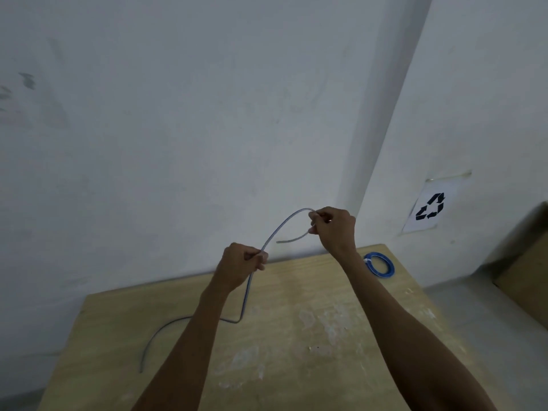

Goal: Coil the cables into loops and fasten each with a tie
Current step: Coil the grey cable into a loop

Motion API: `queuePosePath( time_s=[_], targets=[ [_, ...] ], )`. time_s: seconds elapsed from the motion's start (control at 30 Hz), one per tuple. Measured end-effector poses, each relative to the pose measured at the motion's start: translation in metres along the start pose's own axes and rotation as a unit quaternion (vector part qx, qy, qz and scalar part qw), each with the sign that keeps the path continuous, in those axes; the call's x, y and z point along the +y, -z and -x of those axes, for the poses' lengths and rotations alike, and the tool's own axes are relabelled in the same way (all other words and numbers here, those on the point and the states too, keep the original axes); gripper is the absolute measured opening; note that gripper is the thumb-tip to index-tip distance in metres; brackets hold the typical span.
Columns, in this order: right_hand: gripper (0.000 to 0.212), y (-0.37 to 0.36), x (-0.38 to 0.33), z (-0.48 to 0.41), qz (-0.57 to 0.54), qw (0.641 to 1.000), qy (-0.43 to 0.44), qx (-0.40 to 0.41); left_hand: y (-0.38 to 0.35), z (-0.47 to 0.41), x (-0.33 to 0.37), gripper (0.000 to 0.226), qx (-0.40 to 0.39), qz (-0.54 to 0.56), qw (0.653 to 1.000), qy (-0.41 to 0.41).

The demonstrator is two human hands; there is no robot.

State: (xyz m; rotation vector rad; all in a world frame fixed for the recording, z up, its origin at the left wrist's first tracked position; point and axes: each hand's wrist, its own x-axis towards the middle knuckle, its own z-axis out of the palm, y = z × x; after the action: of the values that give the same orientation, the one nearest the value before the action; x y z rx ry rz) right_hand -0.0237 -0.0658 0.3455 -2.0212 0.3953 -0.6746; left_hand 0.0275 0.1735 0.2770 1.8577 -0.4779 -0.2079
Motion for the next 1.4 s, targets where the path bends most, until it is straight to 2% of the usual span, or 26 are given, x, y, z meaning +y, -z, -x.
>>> queuePosePath(
  time_s=[0.1, 0.17, 0.3, 0.4, 0.5, 0.6, 0.8, 1.07, 1.2, 1.4],
  targets=[
    [0.017, -0.020, -0.006, 0.009, -0.057, 0.997, -0.034, 0.048, -0.019, 0.000, 0.005, 0.015, 0.031, 0.072, 0.997, 0.022],
    [0.017, -0.033, -0.006, 0.020, -0.082, 0.995, -0.040, 0.047, -0.028, 0.001, 0.014, 0.017, 0.083, 0.146, 0.985, 0.030],
    [0.019, -0.053, -0.002, 0.041, -0.164, 0.984, -0.071, -0.015, -0.032, -0.002, 0.023, 0.020, 0.176, 0.266, 0.946, 0.062],
    [0.016, -0.059, 0.001, 0.049, -0.200, 0.971, -0.106, -0.077, -0.028, -0.005, 0.029, 0.019, 0.212, 0.317, 0.923, 0.057],
    [0.023, -0.057, 0.004, 0.047, -0.179, 0.972, -0.114, -0.105, -0.015, -0.010, 0.031, 0.021, 0.187, 0.258, 0.948, 0.006],
    [0.034, -0.047, 0.000, 0.034, -0.098, 0.990, -0.027, -0.099, 0.000, -0.016, 0.032, 0.024, 0.104, 0.174, 0.979, -0.035],
    [0.013, -0.028, -0.027, 0.012, -0.073, 0.987, 0.093, -0.105, 0.021, -0.026, 0.048, 0.023, 0.009, 0.101, 0.992, -0.072],
    [0.010, -0.020, -0.027, 0.008, -0.103, 0.989, 0.062, -0.080, 0.033, -0.030, 0.065, 0.020, 0.019, 0.129, 0.987, -0.093],
    [0.009, -0.020, -0.029, 0.010, -0.134, 0.989, 0.047, -0.050, 0.031, -0.029, 0.068, 0.022, 0.051, 0.166, 0.981, -0.085],
    [0.013, -0.013, -0.027, 0.010, -0.129, 0.987, 0.057, -0.079, 0.033, -0.028, 0.071, 0.023, 0.041, 0.153, 0.985, -0.073]
  ],
)
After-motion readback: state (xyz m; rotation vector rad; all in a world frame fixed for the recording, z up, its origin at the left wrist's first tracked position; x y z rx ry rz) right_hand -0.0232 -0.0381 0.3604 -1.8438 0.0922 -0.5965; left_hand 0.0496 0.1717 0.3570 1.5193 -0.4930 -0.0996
